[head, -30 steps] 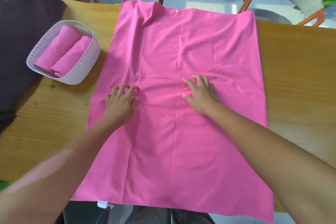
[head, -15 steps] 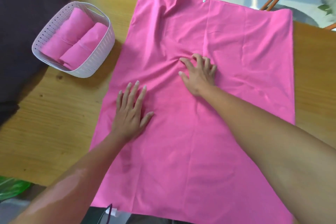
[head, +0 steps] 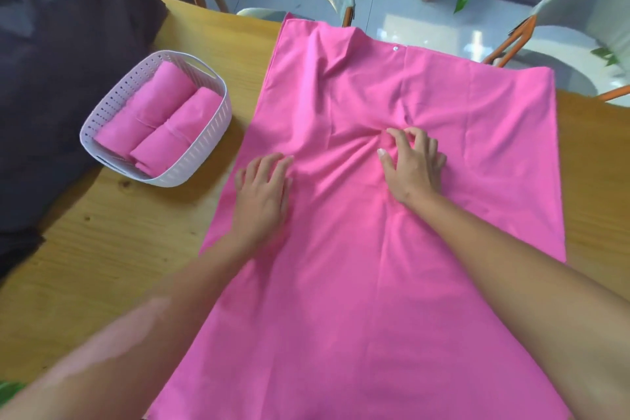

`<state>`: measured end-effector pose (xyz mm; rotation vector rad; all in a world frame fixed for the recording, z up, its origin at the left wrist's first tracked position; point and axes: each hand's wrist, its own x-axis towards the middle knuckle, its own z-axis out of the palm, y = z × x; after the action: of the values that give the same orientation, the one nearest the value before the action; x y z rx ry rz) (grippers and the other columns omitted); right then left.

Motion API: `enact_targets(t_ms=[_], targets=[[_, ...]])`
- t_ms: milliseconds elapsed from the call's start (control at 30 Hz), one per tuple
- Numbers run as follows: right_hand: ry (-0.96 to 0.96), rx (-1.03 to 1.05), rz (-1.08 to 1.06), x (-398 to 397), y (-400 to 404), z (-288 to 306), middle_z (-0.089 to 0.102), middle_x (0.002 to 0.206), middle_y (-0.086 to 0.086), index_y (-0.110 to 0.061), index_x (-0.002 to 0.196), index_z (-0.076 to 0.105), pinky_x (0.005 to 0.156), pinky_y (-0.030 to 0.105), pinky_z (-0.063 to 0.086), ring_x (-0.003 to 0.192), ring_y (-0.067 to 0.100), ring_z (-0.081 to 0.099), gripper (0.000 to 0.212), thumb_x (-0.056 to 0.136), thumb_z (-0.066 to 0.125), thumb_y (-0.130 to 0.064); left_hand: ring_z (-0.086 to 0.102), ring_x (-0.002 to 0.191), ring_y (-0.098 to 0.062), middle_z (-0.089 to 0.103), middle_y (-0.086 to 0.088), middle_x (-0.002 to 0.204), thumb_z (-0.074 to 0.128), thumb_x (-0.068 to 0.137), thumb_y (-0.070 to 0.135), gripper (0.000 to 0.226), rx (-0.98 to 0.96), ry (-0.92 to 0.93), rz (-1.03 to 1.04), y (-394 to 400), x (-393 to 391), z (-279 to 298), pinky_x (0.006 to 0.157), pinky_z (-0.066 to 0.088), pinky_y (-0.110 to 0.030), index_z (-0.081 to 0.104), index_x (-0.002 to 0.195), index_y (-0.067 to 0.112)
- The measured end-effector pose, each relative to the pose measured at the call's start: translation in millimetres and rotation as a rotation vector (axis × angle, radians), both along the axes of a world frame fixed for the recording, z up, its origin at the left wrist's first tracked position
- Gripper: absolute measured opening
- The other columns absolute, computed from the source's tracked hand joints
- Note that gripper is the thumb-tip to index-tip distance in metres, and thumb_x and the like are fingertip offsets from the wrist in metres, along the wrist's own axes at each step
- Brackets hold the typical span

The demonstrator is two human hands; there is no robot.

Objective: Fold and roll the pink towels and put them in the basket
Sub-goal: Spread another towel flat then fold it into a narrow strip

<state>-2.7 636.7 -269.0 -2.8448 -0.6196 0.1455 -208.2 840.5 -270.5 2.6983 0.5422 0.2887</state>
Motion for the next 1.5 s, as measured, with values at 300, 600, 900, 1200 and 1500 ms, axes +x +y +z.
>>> enact_targets(t_ms=[300,600,900,1200,1500], targets=[[0.019,-0.004,-0.07,58.7,4.2,-4.9,0.042,0.138,0.002,-0.037,0.138,0.049,0.102,0.053,0.035,0.124,0.033,0.039,0.047,0.095,0.051,-0.054,0.016,0.153,-0.034,0.021,-0.014,0.166,0.042,0.105,0.024,0.055,-0.06,0.155,0.017,71.3,153.6,-10.1,0.125,0.013,-0.045,0.031,0.158,0.02],[-0.034,-0.117,-0.291,138.0,-51.1,-27.1,0.034,0.146,-0.001,-0.047,0.141,0.04,0.105,0.056,0.025,0.131,0.033,0.033,0.053,0.092,0.039,-0.068,0.003,0.156,-0.026,0.007,-0.005,0.17,0.031,0.102,0.052,0.061,0.044,0.246,0.083,85.5,176.9,-28.3,0.125,0.004,-0.046,0.019,0.16,0.036],[-0.081,0.028,-0.322,162.2,-58.4,-17.8,0.041,0.142,0.006,-0.034,0.14,0.047,0.107,0.052,0.028,0.131,0.033,0.037,0.05,0.095,0.049,-0.056,0.009,0.155,-0.032,0.018,-0.008,0.168,0.036,0.104,0.05,0.058,0.031,0.194,-0.027,80.8,227.1,-20.5,0.125,0.006,-0.053,0.03,0.158,0.031],[-0.063,-0.068,-0.507,231.1,-134.7,-36.3,0.031,0.15,0.001,-0.044,0.141,0.04,0.11,0.052,0.019,0.14,0.029,0.025,0.058,0.091,0.032,-0.07,0.002,0.156,-0.029,0.009,-0.002,0.17,0.013,0.103,0.059,0.057,0.124,0.203,0.001,105.2,245.2,-40.3,0.126,0.004,-0.048,0.016,0.159,0.044],[-0.157,0.167,-0.644,185.8,-122.1,-23.6,0.042,0.147,0.013,-0.024,0.138,0.048,0.108,0.049,0.028,0.135,0.033,0.039,0.052,0.096,0.041,-0.053,0.0,0.155,-0.036,0.011,-0.004,0.169,0.035,0.102,0.044,0.058,0.009,0.228,0.068,69.0,248.0,-26.8,0.123,-0.002,-0.058,0.022,0.158,0.038]])
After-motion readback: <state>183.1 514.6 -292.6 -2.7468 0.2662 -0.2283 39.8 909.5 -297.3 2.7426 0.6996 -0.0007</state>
